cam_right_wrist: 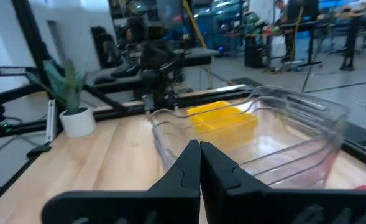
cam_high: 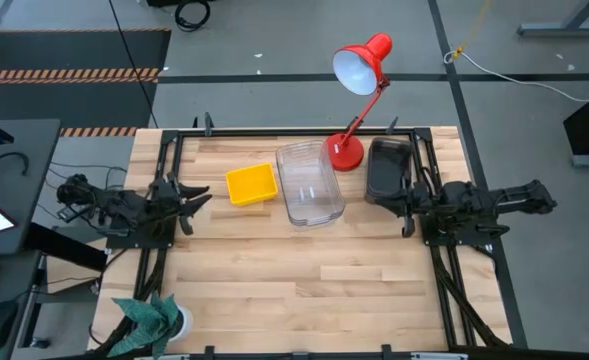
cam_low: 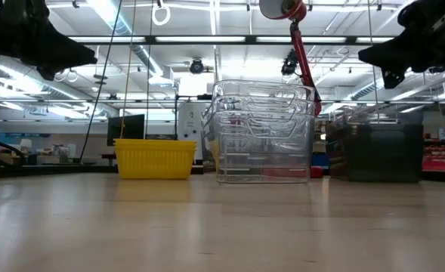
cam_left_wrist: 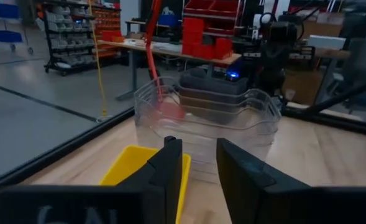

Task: Stack baskets by color
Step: Return to Home Position

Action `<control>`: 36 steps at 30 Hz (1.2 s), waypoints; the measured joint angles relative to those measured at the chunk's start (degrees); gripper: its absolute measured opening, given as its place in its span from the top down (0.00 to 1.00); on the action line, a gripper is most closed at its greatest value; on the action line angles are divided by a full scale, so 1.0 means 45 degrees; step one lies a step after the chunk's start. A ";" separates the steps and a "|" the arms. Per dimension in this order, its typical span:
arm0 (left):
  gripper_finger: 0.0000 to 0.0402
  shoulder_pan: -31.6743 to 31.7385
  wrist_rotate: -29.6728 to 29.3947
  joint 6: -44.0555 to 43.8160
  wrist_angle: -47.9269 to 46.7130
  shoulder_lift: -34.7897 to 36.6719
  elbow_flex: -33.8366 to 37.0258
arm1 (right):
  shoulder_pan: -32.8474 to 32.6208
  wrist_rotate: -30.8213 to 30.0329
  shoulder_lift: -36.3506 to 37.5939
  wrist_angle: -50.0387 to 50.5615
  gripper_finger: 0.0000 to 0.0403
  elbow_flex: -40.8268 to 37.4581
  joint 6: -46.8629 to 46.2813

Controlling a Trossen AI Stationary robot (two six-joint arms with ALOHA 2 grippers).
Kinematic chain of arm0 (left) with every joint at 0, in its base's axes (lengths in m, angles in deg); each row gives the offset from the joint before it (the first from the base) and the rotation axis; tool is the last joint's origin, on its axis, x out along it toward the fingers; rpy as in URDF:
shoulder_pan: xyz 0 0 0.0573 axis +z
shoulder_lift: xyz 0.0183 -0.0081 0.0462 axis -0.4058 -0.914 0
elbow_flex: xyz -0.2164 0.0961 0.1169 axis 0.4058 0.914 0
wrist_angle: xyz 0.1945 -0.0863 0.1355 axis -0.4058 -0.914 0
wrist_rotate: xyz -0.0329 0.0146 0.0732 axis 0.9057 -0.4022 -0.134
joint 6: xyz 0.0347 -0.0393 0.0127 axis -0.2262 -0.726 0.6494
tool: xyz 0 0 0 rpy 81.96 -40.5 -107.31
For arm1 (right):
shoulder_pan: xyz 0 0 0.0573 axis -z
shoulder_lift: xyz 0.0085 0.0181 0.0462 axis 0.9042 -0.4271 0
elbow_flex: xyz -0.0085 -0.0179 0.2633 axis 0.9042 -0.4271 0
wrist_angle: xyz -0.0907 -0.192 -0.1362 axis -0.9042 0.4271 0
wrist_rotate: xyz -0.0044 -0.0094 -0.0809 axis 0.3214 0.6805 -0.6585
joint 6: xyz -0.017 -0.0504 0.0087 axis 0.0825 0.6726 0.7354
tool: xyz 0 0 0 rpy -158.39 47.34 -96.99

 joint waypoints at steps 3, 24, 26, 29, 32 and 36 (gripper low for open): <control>0.78 0.0000 0.0017 0.0320 -0.0079 0.0010 0.0000 | 0.0420 0.0053 0.0613 -0.0025 1.00 -0.0387 0.0089; 0.98 -0.0005 0.1748 0.2635 0.6791 -0.0082 0.2453 | 0.2333 0.1499 0.1229 -0.2810 0.95 -0.1563 -0.0184; 0.97 0.0000 0.1733 0.2659 0.6735 -0.0097 0.2453 | 0.2333 0.1435 0.1229 -0.2801 0.94 -0.1563 -0.0170; 0.94 0.0005 0.1729 0.2536 0.6614 -0.0097 0.2453 | 0.2333 0.1435 0.1229 -0.2805 0.93 -0.1563 -0.0034; 0.91 0.0005 0.1729 0.1824 0.6045 -0.0097 0.2453 | 0.2333 0.1435 0.1229 -0.2805 0.94 -0.1563 -0.0022; 0.90 0.0005 0.1729 -0.0352 0.5340 -0.0097 0.2453 | 0.2333 0.1431 0.1229 -0.2805 0.94 -0.1563 0.0000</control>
